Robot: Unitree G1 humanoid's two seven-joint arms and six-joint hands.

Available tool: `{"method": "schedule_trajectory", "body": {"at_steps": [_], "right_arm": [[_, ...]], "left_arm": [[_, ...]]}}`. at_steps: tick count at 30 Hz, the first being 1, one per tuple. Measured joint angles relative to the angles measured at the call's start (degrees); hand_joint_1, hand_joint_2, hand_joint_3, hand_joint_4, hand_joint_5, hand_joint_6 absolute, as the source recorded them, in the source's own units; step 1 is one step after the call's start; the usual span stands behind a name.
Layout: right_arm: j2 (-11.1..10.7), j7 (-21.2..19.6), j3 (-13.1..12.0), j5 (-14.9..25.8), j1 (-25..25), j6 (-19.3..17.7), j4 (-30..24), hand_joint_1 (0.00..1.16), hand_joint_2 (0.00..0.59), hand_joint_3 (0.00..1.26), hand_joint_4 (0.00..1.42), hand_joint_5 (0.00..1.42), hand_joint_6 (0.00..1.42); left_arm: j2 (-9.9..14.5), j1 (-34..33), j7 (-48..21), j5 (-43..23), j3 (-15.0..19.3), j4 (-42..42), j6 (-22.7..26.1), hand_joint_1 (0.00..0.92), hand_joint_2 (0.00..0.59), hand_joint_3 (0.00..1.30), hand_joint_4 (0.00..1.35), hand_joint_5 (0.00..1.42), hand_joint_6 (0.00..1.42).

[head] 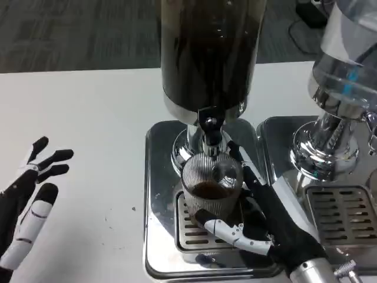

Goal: Grasp the cup under the faucet to collect the drink, then remove the cup.

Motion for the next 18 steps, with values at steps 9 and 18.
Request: {"method": "schedule_trajectory", "body": {"at_steps": [9, 18], "right_arm": [[1.45, -2.67, 0.01, 0.15, -0.2, -2.61, 2.62, 0.75, 0.157, 0.0, 0.11, 0.25, 0.43], [1.92, -3.21, -0.01, 0.83, -1.97, -3.82, 5.07, 0.76, 0.148, 0.05, 0.14, 0.33, 0.5]], "left_arm": [[1.26, -0.28, 0.01, -0.01, -0.95, 2.84, -0.09, 0.0, 0.241, 0.31, 0.01, 0.26, 0.09], [1.27, -0.29, 0.01, -0.52, -1.02, 3.23, -0.09, 0.0, 0.251, 0.33, 0.04, 0.26, 0.07]]}}
